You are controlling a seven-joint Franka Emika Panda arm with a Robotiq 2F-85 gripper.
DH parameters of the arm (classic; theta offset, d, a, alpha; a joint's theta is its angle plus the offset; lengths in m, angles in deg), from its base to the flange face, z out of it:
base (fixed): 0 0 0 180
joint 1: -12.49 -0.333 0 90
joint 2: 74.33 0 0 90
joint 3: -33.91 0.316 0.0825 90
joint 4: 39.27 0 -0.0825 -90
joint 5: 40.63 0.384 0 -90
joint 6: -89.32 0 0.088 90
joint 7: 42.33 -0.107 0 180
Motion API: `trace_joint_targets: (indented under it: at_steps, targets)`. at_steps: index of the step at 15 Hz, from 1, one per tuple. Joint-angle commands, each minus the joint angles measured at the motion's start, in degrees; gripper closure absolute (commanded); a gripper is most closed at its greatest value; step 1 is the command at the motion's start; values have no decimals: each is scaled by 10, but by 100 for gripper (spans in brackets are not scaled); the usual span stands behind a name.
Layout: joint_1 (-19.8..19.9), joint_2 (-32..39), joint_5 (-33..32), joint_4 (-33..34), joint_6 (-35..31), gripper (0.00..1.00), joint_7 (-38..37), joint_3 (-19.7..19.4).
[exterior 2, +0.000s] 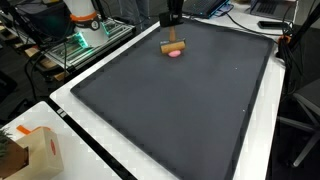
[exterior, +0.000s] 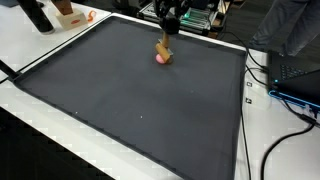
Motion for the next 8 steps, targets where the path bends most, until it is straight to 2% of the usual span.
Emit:
trace_joint_targets:
  at_steps: [1, 5, 8]
  targets:
    - [12, 27, -13, 15, -12, 77, 11, -6]
    - [12, 51, -13, 27, -3, 77, 21, -4]
    - [15, 61, -36, 32, 1, 77, 2, -5]
